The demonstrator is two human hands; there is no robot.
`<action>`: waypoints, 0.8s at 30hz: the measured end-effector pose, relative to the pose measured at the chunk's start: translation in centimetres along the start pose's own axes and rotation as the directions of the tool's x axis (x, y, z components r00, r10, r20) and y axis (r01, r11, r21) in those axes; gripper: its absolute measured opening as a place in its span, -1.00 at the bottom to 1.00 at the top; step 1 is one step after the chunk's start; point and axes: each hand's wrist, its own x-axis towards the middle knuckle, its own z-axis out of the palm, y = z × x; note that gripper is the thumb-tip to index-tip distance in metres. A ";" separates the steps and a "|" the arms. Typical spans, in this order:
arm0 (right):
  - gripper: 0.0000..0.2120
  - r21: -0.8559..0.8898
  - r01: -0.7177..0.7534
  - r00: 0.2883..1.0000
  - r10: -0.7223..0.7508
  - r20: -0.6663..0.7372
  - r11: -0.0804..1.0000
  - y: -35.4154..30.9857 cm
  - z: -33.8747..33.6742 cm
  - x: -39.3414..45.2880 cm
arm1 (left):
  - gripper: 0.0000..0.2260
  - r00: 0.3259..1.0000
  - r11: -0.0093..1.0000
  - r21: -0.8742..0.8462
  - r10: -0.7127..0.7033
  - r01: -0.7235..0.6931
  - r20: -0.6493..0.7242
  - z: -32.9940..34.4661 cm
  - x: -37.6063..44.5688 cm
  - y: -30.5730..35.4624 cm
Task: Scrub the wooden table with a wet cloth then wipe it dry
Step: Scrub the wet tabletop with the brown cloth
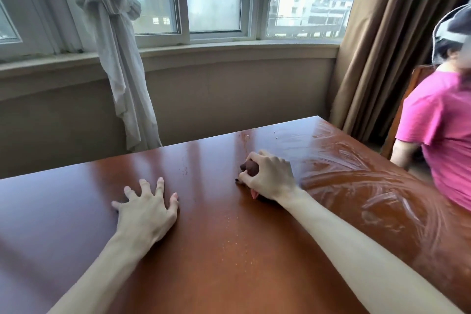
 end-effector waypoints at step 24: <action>-0.72 -0.041 -0.176 0.982 0.173 -0.071 0.984 2.0 5.7 18.0 | -0.34 0.999 0.997 0.071 0.020 -0.017 -0.050 1.2 1.0 -0.5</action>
